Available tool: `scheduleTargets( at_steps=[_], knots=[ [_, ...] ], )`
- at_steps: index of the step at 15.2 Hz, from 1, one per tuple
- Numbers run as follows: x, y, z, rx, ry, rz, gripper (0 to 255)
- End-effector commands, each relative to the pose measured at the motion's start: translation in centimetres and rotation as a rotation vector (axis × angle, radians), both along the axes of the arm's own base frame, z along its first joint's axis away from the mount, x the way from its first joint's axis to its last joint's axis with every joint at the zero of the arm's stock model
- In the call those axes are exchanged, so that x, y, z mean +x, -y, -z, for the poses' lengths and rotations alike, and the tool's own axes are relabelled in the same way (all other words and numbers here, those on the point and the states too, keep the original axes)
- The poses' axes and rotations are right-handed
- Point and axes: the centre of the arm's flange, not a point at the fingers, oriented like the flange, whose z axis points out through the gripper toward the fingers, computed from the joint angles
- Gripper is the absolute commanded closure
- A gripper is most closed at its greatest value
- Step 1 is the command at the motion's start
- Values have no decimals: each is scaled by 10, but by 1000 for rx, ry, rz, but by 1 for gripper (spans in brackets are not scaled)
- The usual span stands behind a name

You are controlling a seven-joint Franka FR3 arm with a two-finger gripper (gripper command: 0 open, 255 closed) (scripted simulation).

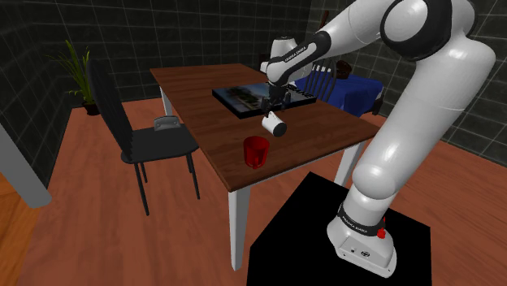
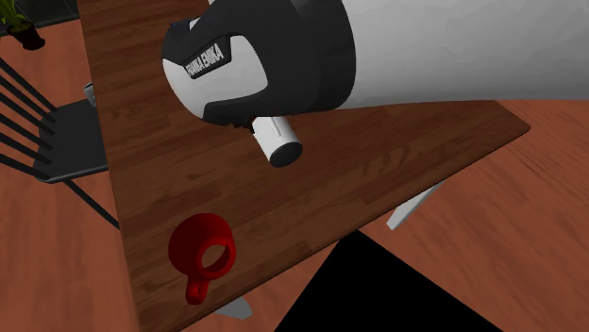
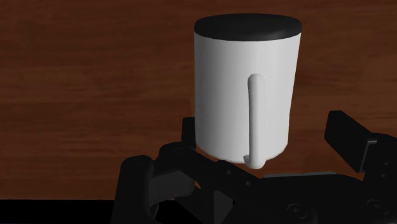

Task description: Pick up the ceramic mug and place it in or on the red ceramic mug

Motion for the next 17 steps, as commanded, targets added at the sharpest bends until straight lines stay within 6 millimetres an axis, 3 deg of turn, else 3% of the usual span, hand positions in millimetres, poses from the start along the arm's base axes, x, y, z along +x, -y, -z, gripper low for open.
scheduleTargets(
  at_steps=[1,10,17],
  knots=[
    [0,0,0,0,0,0,255],
    [0,0,0,0,0,0,255],
    [0,0,-37,0,0,0,255]
  ],
)
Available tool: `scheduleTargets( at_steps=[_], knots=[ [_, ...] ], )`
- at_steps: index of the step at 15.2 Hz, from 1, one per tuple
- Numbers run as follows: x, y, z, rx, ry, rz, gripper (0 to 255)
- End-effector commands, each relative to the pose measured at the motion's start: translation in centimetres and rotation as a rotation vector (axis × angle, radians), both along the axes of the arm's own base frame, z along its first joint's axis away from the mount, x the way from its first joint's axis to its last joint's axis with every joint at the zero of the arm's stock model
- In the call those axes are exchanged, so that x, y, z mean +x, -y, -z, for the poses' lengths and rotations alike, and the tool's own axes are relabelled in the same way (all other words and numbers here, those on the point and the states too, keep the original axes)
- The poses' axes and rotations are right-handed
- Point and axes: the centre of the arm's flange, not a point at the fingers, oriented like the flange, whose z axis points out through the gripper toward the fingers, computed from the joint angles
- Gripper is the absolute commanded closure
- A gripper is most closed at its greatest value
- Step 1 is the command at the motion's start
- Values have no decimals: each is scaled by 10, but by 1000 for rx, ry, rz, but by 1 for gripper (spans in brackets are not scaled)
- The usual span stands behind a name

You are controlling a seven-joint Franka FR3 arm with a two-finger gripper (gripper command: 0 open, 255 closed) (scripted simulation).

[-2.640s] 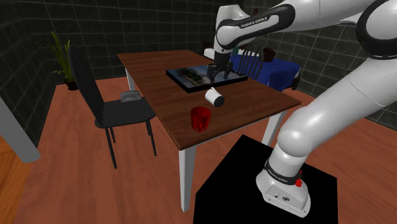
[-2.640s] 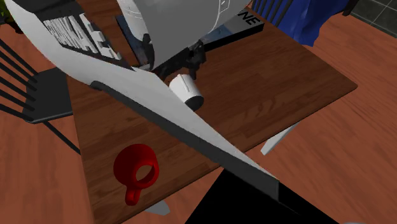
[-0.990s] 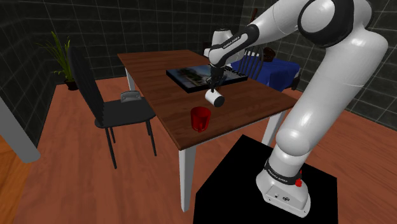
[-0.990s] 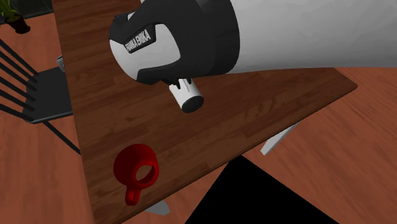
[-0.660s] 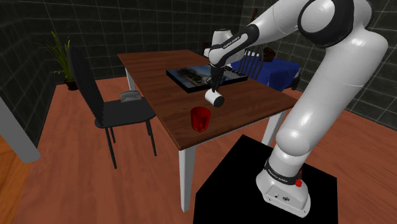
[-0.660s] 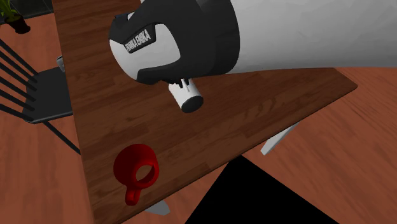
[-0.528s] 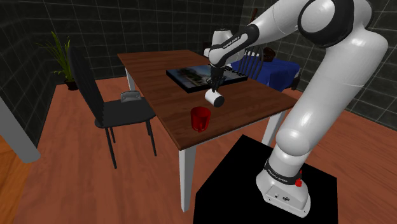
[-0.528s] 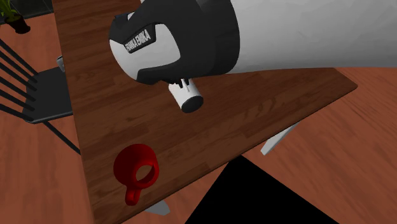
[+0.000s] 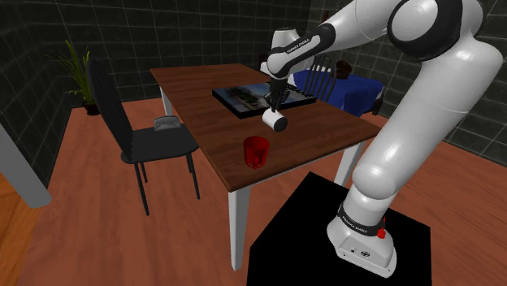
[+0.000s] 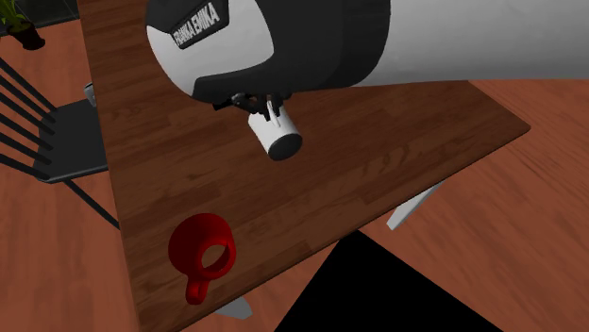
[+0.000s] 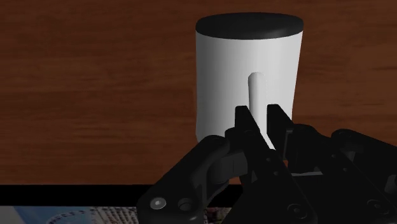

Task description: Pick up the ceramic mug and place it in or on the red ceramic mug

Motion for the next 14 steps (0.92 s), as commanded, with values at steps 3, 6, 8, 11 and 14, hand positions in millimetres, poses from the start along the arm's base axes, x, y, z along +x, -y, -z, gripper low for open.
scheduleTargets(
  at_steps=[3,6,8,11,14],
  knots=[
    [1,0,-23,0,0,0,255],
    [1,0,-39,0,0,0,255],
    [1,0,-49,0,0,0,255],
    [1,0,-65,0,0,0,255],
    [1,0,-81,0,0,0,255]
  ],
)
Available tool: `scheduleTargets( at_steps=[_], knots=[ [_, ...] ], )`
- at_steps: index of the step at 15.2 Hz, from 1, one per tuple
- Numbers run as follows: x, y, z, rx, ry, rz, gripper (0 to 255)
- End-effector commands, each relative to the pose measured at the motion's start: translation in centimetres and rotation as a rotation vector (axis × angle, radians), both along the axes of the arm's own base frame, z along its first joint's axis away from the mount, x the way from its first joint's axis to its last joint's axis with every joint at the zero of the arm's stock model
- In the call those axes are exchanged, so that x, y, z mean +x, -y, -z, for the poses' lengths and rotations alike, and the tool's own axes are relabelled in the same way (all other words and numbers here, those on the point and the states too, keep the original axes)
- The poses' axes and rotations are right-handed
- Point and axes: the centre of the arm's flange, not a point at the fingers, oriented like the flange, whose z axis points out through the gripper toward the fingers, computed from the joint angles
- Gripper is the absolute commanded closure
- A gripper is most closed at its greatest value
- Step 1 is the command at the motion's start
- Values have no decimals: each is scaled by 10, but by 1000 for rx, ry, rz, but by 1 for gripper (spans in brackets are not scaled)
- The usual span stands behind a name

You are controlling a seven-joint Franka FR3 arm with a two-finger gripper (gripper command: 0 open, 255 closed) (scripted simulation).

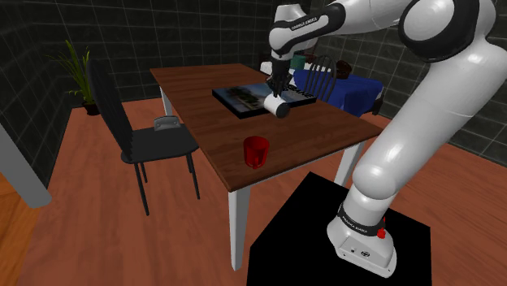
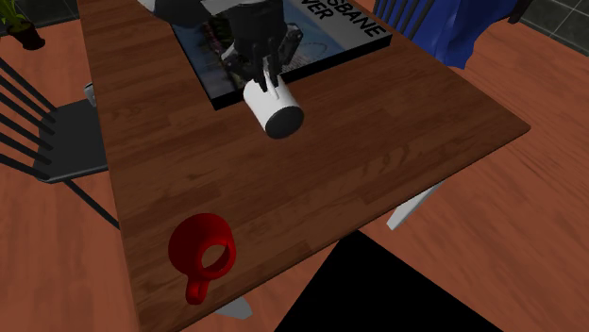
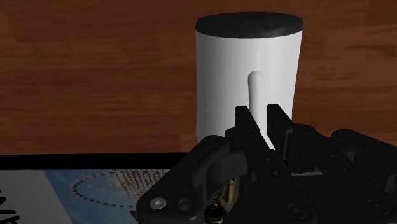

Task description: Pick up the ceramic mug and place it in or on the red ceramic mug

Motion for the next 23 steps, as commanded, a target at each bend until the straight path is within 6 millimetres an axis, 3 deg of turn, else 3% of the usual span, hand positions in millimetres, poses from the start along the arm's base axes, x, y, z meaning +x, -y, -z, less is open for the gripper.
scheduleTargets(
  at_steps=[1,12,23],
  knots=[
    [1,0,-11,0,0,0,255],
    [1,0,-67,0,0,0,255],
    [-39,-135,-104,0,0,0,255]
  ],
)
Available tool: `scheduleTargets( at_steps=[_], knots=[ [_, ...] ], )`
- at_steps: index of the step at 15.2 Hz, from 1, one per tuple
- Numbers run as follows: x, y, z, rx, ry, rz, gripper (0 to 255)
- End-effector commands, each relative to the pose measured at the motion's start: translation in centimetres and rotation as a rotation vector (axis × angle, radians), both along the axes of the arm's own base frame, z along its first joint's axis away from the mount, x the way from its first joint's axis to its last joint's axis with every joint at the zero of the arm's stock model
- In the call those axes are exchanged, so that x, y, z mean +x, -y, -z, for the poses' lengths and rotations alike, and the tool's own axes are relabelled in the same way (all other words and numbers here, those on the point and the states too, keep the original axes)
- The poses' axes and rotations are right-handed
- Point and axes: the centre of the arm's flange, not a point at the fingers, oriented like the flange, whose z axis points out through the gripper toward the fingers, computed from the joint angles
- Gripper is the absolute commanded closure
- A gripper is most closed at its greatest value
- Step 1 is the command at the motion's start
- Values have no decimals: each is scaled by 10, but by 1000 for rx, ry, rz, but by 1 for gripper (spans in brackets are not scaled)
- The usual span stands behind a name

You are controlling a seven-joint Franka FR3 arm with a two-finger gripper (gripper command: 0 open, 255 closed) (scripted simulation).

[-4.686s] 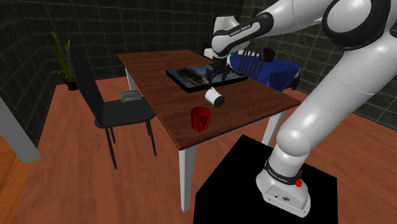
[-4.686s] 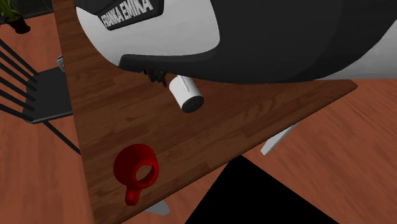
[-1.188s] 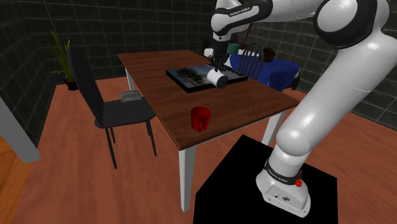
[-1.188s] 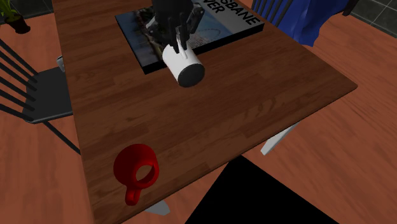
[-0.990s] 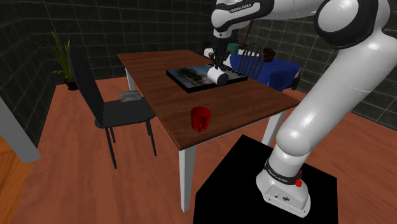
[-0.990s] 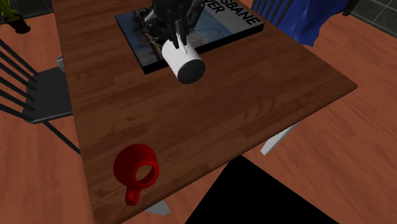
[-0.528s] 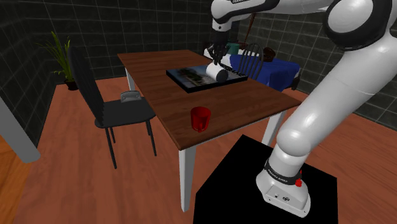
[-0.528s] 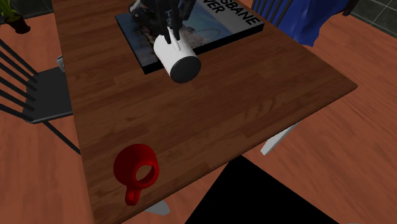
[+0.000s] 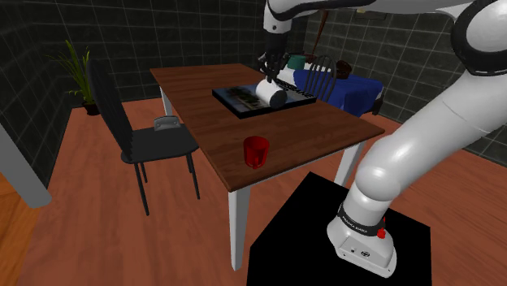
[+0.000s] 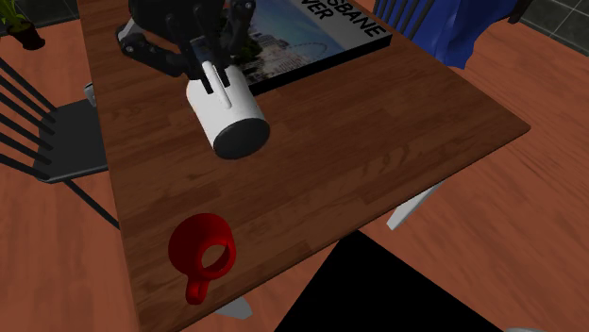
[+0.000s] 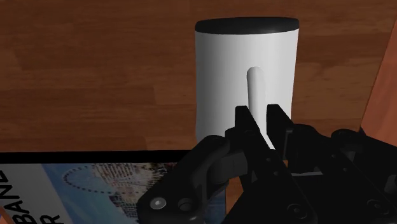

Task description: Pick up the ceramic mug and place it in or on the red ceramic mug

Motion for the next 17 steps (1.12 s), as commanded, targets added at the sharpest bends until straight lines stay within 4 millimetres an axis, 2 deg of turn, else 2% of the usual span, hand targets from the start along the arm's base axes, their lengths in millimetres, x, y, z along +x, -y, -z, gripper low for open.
scheduleTargets(
  at_steps=[1,12,17],
  knots=[
    [-7,-21,-8,0,0,1,255],
    [-48,-158,-46,0,0,1,255],
    [-48,-158,-20,0,0,1,255]
  ],
)
